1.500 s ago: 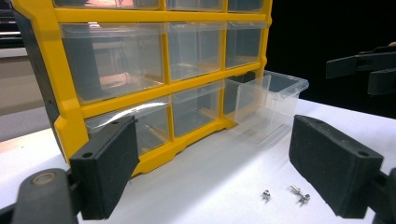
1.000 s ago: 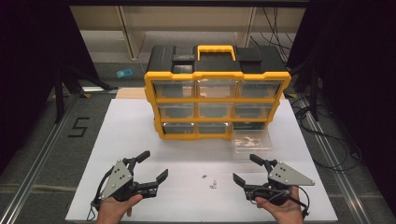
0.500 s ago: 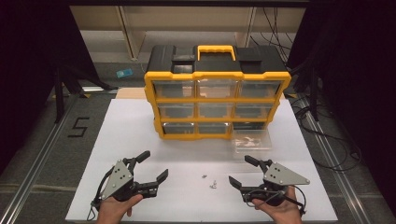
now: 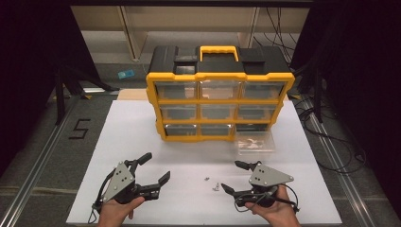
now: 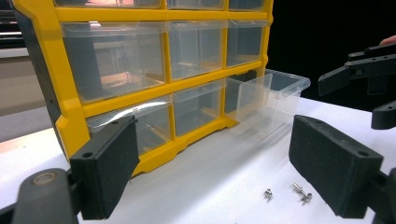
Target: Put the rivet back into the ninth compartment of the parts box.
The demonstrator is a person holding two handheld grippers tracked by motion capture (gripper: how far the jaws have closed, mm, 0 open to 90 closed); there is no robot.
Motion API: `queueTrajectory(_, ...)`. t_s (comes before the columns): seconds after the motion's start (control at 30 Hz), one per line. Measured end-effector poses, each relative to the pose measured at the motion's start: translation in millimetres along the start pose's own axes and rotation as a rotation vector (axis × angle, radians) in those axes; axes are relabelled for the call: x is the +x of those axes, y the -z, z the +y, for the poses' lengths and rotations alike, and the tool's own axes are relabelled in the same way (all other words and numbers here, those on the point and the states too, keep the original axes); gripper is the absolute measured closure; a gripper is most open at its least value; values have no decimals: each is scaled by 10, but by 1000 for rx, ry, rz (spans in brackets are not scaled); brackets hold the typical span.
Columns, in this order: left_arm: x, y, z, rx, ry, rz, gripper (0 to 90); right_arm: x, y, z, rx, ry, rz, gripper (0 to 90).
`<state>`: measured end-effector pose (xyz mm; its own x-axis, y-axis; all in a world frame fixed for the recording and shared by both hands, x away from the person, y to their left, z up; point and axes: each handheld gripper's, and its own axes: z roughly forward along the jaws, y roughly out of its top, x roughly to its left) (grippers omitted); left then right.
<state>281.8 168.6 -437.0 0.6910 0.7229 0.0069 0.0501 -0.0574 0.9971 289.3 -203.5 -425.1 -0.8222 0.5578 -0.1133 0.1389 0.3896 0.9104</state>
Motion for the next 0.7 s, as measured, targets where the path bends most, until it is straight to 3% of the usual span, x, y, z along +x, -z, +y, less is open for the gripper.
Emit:
queueTrajectory(0.17,-2,0,1,0,-5,-2,159,1,-74,44,52,15,25,248)
queueTrajectory(0.27,-1,4,2,2,-2,-1,159,-19,-166,63,128,26,23,258)
queueTrajectory(0.6,11,-8,3,-15,-14,-10,159,-105,-334,144,250,8,27,290)
queueTrajectory(0.63,12,-9,2,-16,-13,-12,159,-104,-393,153,303,12,35,299)
queueTrajectory(0.7,12,-8,1,-14,-14,-11,160,-98,-413,153,327,14,45,309)
